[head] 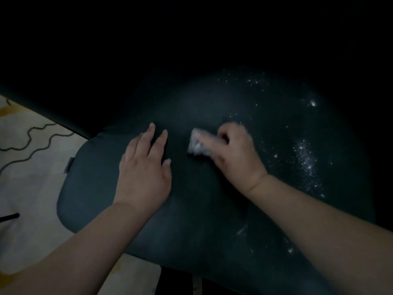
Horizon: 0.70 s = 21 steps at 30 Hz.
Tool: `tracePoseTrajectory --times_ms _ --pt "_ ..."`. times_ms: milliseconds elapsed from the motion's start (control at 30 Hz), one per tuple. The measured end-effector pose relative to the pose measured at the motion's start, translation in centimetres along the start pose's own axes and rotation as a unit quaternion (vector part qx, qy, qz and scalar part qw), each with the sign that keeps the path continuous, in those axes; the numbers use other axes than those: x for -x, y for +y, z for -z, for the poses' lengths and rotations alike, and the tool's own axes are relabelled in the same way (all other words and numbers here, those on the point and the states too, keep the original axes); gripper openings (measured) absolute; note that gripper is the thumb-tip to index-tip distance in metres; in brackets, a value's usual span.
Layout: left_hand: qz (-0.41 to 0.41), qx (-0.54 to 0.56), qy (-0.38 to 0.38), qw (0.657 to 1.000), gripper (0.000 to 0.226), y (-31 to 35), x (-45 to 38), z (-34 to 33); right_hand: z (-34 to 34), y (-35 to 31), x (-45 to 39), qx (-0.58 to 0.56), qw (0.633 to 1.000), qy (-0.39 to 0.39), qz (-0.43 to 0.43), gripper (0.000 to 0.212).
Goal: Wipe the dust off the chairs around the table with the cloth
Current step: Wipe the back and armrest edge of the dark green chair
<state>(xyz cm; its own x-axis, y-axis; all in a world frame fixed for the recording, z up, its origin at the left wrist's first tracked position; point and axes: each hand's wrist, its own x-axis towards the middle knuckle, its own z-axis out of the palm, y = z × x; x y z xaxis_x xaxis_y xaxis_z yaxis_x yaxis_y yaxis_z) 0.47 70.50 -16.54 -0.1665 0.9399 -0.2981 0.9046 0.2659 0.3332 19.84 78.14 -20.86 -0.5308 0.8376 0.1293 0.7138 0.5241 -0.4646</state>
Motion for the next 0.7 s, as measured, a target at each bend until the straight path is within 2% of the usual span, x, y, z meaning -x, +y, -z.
tracePoseTrajectory --times_ms 67,133,200,267,333,400,467,567,600,700 --pt "-0.002 -0.004 -0.002 1.0 0.058 -0.2 0.0 0.0 0.6 2.1 -2.4 0.06 0.993 0.076 -0.069 0.031" --pt "-0.001 0.0 0.0 1.0 0.058 -0.4 0.0 0.0 1.0 1.9 -3.5 0.028 0.986 0.089 -0.141 0.034" --pt "0.007 0.009 0.004 1.0 0.057 -0.5 0.0 0.1 1.0 0.3 -3.8 -0.002 0.983 0.113 -0.144 0.05" --pt "0.014 0.012 0.006 1.0 0.056 -0.5 -0.2 0.3 0.2 -1.8 -3.9 -0.005 0.993 0.094 -0.077 0.055" --pt "0.015 0.013 0.005 1.0 0.057 -0.5 -0.3 0.3 -0.6 -2.7 -4.4 0.003 0.998 0.06 -0.014 0.048" --pt "0.016 0.014 0.003 1.0 0.057 -0.4 -0.4 0.3 -0.7 -2.2 -5.2 -0.002 0.999 0.05 -0.02 0.044" --pt "0.018 0.014 0.002 1.0 0.057 -0.3 -0.4 0.3 -0.5 -1.0 -5.6 -0.005 0.995 0.07 -0.073 0.044" --pt "0.014 0.015 0.004 1.0 0.057 -0.2 -0.6 0.4 0.0 -0.2 -6.3 -0.013 0.97 0.121 -0.21 0.042" --pt "0.013 0.015 0.006 1.0 0.057 -0.2 -0.8 0.5 0.1 -0.5 -6.6 -0.002 0.967 0.13 -0.218 0.042" --pt "0.015 0.016 0.002 1.0 0.058 0.1 -1.5 0.6 -0.3 -2.3 -7.5 0.005 0.99 0.099 -0.097 0.041"
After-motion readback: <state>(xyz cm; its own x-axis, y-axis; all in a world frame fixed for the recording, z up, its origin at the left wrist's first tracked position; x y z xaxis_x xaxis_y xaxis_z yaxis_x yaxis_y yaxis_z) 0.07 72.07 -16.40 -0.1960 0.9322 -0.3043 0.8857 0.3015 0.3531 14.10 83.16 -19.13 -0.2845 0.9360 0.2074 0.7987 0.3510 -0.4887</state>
